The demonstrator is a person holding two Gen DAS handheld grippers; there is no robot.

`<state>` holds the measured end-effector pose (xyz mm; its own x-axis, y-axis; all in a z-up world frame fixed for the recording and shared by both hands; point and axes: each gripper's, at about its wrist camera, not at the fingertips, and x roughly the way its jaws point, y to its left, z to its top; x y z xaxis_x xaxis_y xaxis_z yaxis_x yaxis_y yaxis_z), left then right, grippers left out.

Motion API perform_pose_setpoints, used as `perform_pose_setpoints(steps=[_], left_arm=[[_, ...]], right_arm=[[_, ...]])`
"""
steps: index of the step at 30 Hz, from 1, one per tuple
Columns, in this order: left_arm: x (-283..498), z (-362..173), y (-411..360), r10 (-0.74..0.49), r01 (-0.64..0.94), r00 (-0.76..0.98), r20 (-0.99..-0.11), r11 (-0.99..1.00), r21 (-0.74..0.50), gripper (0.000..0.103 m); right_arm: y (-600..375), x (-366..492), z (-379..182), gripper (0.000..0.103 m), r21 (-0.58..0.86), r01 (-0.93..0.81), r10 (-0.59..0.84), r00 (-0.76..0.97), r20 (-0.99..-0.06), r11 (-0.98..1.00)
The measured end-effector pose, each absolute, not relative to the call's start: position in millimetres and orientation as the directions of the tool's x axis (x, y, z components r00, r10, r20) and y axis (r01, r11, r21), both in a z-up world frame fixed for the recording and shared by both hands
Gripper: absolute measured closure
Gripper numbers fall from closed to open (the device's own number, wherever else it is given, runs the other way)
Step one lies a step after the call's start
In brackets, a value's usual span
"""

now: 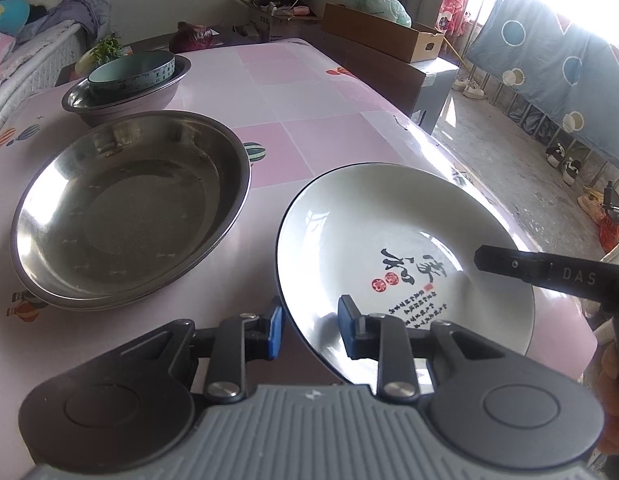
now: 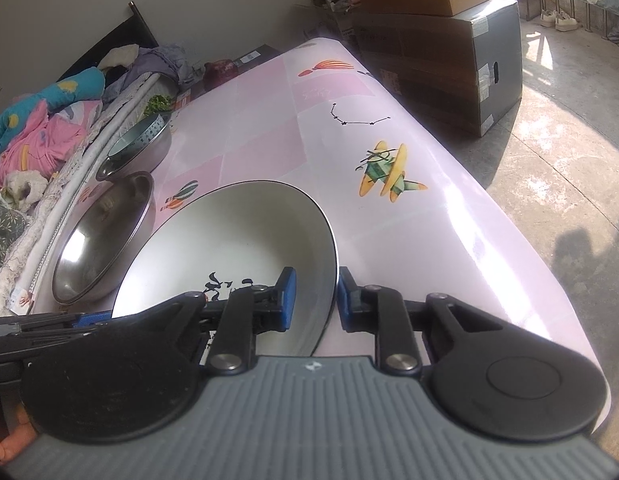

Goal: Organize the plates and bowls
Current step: 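Lift the white printed plate with both tools and carry it toward the steel bowls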

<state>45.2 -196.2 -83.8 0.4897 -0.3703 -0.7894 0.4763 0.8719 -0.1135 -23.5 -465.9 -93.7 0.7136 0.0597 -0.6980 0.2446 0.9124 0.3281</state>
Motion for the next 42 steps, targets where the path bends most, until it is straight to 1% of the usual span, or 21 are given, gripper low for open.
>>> perform_pose_setpoints(steps=[3, 11, 17, 21, 25, 31, 42], left_arm=[[46.3, -84.6, -201.3, -0.356, 0.483, 0.503, -0.787, 0.872, -0.086, 0.070], [52.5, -84.9, -206.1, -0.348, 0.489, 0.500, -0.793, 0.869, -0.072, 0.066], [53.4, -84.9, -207.9, -0.344, 0.479, 0.500, -0.795, 0.874, -0.077, 0.064], [53.1, -84.5, -209.2, -0.339, 0.469, 0.503, -0.795, 0.880, -0.079, 0.064], [54.0, -84.4, -210.8, -0.329, 0.460, 0.509, -0.795, 0.885, -0.073, 0.064], [56.4, -84.9, -210.5, -0.332, 0.458, 0.512, -0.792, 0.886, -0.075, 0.063], [61.9, -87.5, -212.2, -0.360, 0.468, 0.501, -0.787, 0.877, -0.104, 0.054]], right_arm=[[-462.9, -26.8, -95.5, 0.083, 0.308, 0.247, 0.044, 0.711, -0.702, 0.919], [-453.2, -28.0, -98.8, 0.082, 0.268, 0.239, 0.017, 0.717, -0.697, 0.933], [-452.7, -29.4, -99.9, 0.082, 0.274, 0.242, 0.017, 0.721, -0.693, 0.931], [-453.9, -30.2, -101.1, 0.081, 0.288, 0.242, 0.024, 0.726, -0.688, 0.927], [-460.4, -28.2, -101.6, 0.080, 0.330, 0.247, 0.049, 0.730, -0.681, 0.911], [-460.5, -24.5, -104.2, 0.080, 0.335, 0.242, 0.049, 0.742, -0.669, 0.911], [-465.5, -23.2, -109.6, 0.081, 0.382, 0.249, 0.058, 0.768, -0.637, 0.890]])
